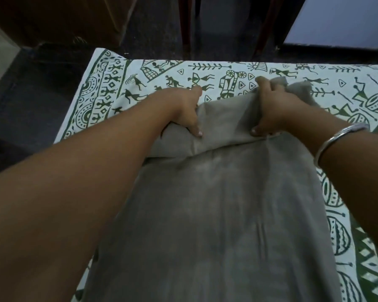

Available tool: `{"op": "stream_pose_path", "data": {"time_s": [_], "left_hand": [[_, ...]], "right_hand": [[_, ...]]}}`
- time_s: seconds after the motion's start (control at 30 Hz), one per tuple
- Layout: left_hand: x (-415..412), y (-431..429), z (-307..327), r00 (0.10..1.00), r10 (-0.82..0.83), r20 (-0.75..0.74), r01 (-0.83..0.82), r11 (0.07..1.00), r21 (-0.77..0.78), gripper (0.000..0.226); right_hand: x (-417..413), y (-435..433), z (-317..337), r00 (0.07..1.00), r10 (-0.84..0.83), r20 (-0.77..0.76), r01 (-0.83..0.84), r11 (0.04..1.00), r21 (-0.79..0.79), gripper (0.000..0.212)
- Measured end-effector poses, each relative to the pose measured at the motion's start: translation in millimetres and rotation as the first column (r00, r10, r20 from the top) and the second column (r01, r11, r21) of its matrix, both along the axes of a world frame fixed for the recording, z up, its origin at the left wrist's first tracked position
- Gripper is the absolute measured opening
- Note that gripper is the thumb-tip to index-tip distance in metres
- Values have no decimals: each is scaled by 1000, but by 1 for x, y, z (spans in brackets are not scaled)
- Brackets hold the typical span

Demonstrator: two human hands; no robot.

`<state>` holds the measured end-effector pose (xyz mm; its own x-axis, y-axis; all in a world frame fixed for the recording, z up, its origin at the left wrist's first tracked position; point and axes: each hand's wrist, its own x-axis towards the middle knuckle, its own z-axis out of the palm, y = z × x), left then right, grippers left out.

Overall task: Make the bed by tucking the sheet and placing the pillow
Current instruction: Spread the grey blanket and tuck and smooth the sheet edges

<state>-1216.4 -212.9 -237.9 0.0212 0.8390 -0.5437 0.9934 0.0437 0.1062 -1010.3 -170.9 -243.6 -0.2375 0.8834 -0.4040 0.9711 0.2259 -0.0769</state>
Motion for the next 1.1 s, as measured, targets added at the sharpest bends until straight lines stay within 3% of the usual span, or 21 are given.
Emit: {"op": "stream_pose_path", "data": {"time_s": [0.03,0.1,0.17,0.27,0.4,0.47,0.57,0.63,0.7,0.83,0.97,1.03,1.1], "left_hand": [[5,-2,1,999,-23,-28,22,999,-29,91],[17,-6,1,995,-85,-56,81,994,-71,74],[25,-6,3,993,-111,-32,106,984,-144,51],[20,4,17,997,35,75,-6,932,-363,41],[15,4,53,981,155,118,-64,827,-559,75],[16,-2,59,956,214,199,-47,784,-619,80],[18,-7,53,799,502,332,-153,703,-694,65],[20,-12,44,701,614,363,-203,660,-723,85],[26,-20,29,719,587,372,-227,704,-672,80],[46,-40,4,826,413,384,-221,864,-453,23],[56,-43,10,904,200,377,-179,980,-90,29],[58,-44,14,956,87,280,-105,993,49,25],[60,-46,17,978,26,209,-46,995,92,19]], "right_hand": [[-3,-5,-1,991,45,125,-50,998,38,103],[-8,-12,-4,948,130,292,-176,975,139,81],[-8,-13,1,944,141,299,-191,970,147,54],[-4,-8,24,979,78,188,-70,996,-49,34],[-3,0,56,995,-6,102,21,989,-144,39],[-1,-1,65,998,-55,42,62,978,-200,37],[1,-4,69,981,-182,-68,157,948,-276,28],[3,-9,67,939,-278,-204,219,937,-273,24],[7,-17,63,877,-353,-325,282,927,-247,24],[4,-39,39,913,-267,-309,221,959,-176,10],[1,-59,16,923,-222,-315,157,963,-221,31],[4,-65,11,897,-278,-343,187,943,-275,20],[8,-67,9,861,-321,-396,227,937,-264,14]]}}
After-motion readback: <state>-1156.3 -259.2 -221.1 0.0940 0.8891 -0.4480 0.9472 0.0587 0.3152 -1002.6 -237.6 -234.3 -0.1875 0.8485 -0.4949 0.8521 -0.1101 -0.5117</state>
